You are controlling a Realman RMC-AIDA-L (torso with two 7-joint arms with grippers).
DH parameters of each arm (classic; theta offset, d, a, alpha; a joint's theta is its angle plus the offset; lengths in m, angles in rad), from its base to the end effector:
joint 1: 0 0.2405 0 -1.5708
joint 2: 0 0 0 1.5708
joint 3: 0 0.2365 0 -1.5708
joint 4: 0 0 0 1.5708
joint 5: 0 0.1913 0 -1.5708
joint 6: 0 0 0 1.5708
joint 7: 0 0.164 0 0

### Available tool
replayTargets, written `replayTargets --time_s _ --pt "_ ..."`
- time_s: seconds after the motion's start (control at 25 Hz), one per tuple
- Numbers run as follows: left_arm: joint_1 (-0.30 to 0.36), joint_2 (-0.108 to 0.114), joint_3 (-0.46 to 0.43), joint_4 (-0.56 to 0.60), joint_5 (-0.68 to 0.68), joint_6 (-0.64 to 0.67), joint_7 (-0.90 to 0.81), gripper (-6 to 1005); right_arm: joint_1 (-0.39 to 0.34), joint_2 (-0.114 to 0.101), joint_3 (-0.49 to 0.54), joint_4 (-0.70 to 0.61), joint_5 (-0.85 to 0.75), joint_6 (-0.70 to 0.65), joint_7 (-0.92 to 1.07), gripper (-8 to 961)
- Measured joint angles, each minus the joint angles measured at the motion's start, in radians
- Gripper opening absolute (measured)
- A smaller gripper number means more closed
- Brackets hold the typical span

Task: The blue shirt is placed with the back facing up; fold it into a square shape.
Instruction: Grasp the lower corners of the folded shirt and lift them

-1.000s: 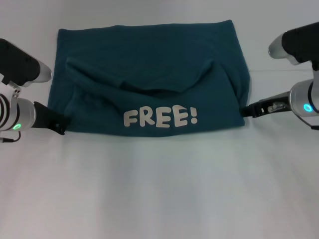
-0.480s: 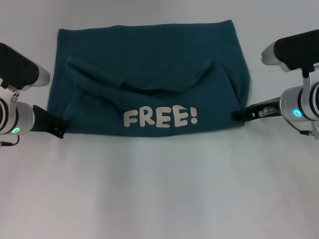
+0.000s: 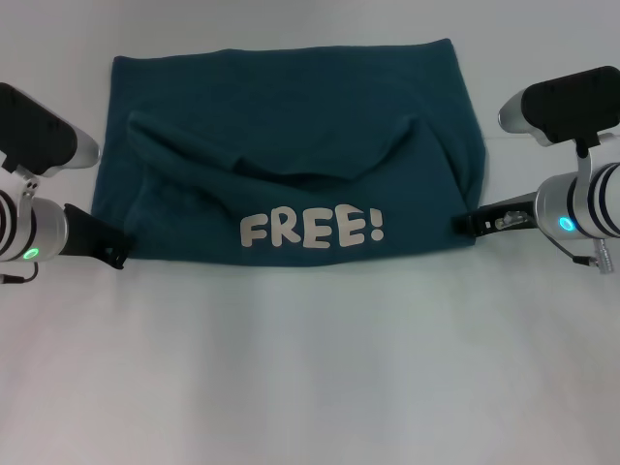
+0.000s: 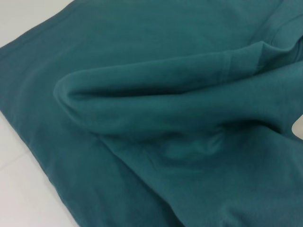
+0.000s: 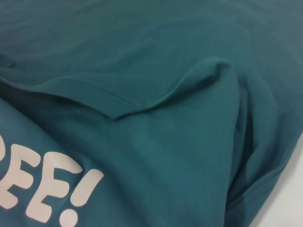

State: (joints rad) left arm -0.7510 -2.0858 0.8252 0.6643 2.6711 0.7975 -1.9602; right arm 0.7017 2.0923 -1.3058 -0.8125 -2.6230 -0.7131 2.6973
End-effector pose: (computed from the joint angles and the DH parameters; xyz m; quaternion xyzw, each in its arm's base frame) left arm -0.2787 0.4163 0.0023 -0.8780 -0.2936 0.0955 0.3657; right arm 0.2302 0.4211 -0.0261 -0.8225 0.4166 -0.0235 0.3866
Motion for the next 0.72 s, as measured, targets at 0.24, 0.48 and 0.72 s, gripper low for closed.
replayTargets --time_s 0.24,0.48,0.72 --pt "-0.001 0.0 0.0 0.0 0.001 0.0 0.0 56 0.024 0.0 0.004 0.037 0.002 0.011 -0.01 409" --pt "0.0 0.0 0.0 -0.003 0.001 -0.011 0.001 56 0.039 0.0 -0.002 0.058 0.003 0.022 -0.01 220" --pt "0.001 0.0 0.0 -0.005 0.001 -0.013 0.006 56 0.036 0.004 -0.006 0.056 0.003 0.029 -0.036 129"
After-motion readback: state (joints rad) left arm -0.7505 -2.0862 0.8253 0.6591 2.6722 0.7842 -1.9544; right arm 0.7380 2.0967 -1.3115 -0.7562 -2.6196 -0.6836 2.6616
